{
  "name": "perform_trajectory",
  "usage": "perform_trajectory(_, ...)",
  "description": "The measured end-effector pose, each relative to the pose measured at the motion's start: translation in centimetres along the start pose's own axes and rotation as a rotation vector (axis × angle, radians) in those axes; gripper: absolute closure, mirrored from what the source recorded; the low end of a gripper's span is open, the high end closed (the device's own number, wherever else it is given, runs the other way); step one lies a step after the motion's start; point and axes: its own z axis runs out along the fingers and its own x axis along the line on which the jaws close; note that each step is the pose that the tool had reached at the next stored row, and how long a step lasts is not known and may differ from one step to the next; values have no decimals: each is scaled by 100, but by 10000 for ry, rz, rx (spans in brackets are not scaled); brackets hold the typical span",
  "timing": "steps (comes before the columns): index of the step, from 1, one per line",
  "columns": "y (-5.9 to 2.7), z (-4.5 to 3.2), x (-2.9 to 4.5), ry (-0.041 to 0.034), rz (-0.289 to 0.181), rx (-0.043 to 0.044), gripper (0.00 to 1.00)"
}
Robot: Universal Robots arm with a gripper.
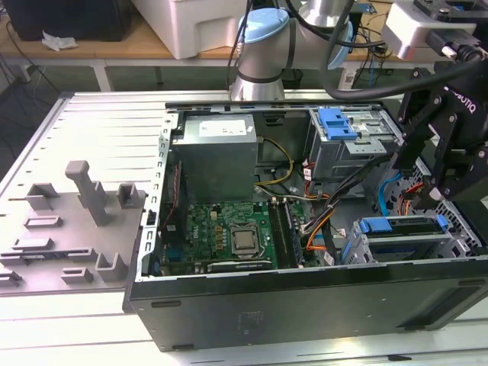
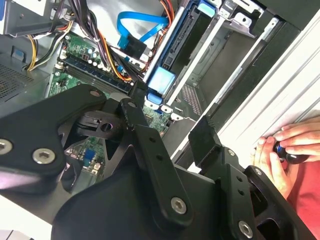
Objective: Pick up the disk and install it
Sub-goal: 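Insert the first disk wire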
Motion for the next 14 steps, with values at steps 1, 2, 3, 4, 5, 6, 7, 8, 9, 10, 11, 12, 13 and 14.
perform_trajectory(1, -8, 0, -1, -1, 0, 0, 38)
perform_trajectory(2, -15, 1, -2, -2, 0, 1, 38)
perform_trajectory(3, -27, 0, -3, -1, 1, 0, 38)
perform_trajectory(4, -40, 1, -5, -1, 4, 0, 38)
perform_trajectory(5, -48, 1, -7, -2, 9, 0, 38)
perform_trajectory(6, -55, 1, -10, -1, 24, 0, 38)
perform_trajectory(7, -61, 1, -14, -2, 42, 1, 38)
perform_trajectory(8, -68, 3, -24, -3, 76, 2, 38)
perform_trajectory(9, -71, 3, -35, -2, 115, 3, 38)
perform_trajectory(10, -73, 4, -45, -4, 145, 3, 38)
perform_trajectory(11, -78, 6, -61, -6, 191, 4, 38)
perform_trajectory(12, -84, 7, -77, -6, 236, 6, 38)
perform_trajectory(13, -88, 9, -88, -8, 267, 6, 38)
perform_trajectory(14, -92, 9, -97, -7, 293, 7, 38)
